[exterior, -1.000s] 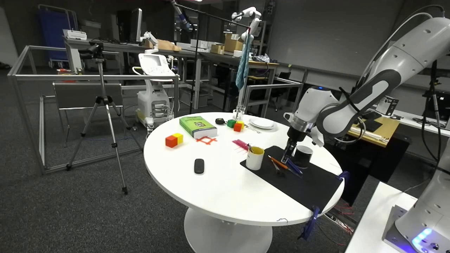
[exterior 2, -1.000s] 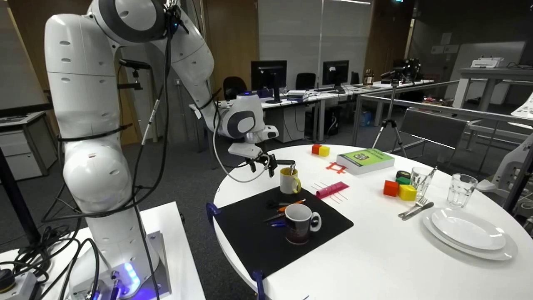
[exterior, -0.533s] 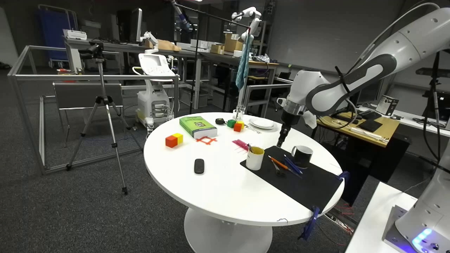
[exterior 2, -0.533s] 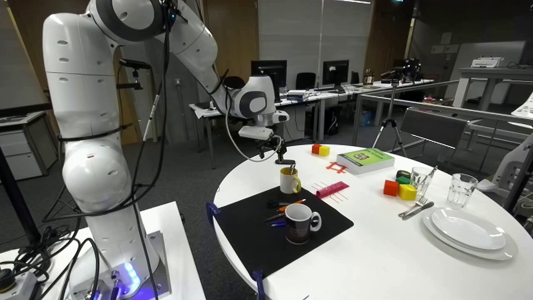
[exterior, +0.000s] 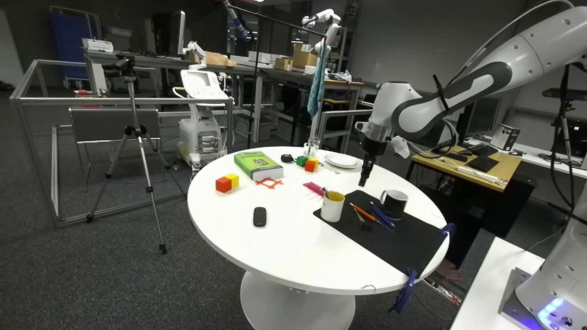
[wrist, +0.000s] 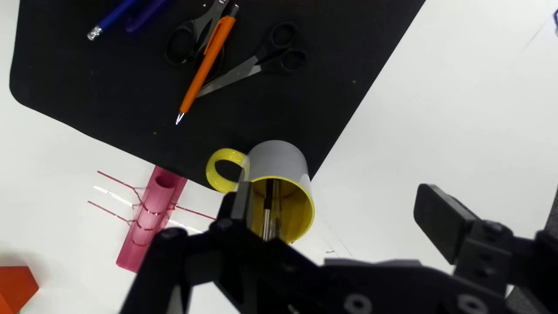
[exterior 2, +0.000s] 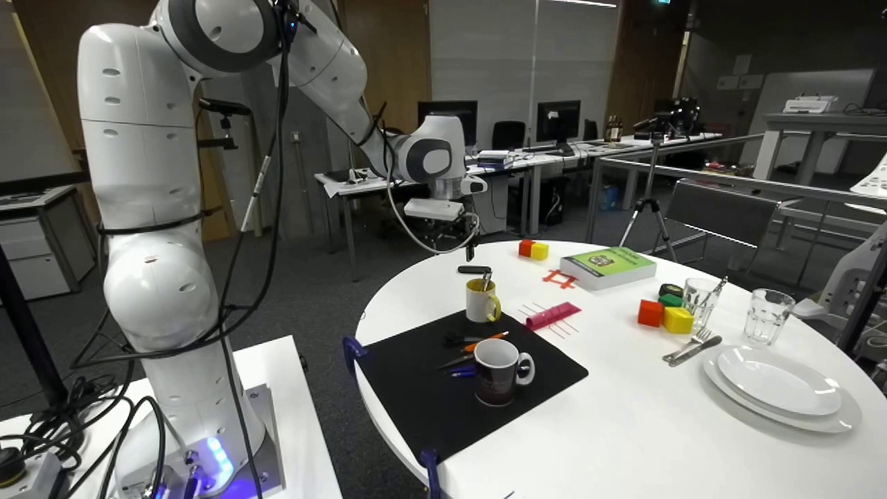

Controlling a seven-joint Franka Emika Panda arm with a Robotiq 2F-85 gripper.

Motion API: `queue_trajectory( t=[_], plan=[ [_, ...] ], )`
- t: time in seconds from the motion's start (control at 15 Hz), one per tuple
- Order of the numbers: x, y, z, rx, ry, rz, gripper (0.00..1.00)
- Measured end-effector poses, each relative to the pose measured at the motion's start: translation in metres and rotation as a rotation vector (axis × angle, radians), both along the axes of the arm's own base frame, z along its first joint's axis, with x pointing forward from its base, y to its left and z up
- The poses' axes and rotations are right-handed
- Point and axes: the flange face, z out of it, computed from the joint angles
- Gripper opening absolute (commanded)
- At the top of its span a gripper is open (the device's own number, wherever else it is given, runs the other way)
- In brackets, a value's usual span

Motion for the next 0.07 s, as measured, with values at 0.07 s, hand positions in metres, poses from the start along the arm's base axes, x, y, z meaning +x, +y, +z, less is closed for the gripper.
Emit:
queue_trajectory(
  t=[0.07],
  plan=[
    [-0.0001, 0.0, -0.0002, 0.0, 0.0, 0.0, 1.0]
  ],
)
